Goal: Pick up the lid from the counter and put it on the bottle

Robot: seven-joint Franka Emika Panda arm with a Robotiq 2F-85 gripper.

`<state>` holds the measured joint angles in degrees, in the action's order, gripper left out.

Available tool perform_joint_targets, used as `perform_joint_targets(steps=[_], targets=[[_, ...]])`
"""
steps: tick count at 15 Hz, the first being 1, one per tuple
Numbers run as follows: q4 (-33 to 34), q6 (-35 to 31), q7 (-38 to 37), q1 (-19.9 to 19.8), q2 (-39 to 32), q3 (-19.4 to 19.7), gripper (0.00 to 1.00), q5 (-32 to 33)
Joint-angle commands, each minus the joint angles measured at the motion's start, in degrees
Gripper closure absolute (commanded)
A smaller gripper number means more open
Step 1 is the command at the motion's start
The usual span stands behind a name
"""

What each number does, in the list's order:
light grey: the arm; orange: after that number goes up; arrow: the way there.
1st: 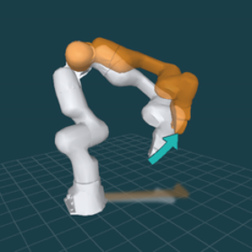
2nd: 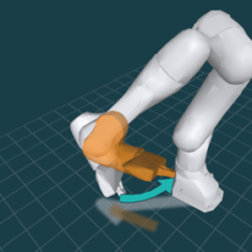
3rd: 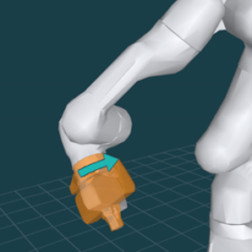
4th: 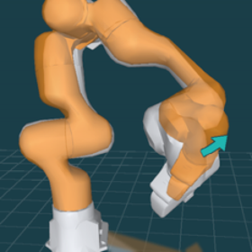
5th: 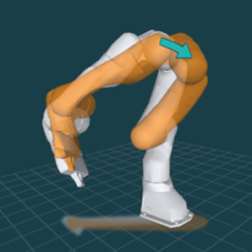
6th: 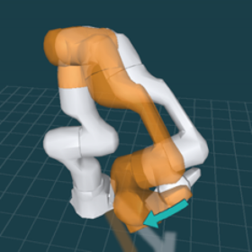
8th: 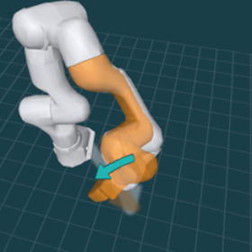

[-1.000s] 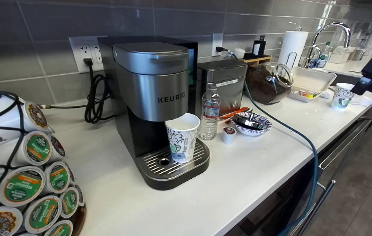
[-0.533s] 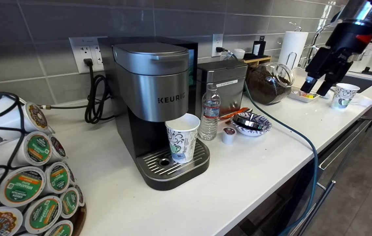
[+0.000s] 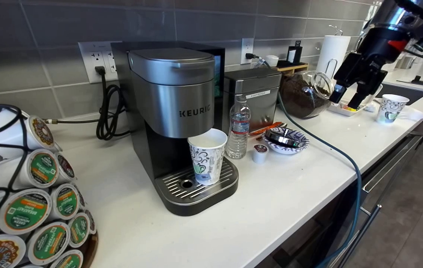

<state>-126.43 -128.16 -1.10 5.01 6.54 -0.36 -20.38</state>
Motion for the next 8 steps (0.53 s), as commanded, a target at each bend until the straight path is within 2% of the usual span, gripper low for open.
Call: perform_joint_targets(steps=[1,5,8], targets=[[6.48,-0.17,3.28,-0.78,-8.01,0.24,0.0,-6.16],[11.75,-1.65,5.7,-2.19,-15.3,-0.48,0.0,-5.46],[16.14,-0.43,8.4,-3.92,-20.79,-1.03,0.0,-7.6]])
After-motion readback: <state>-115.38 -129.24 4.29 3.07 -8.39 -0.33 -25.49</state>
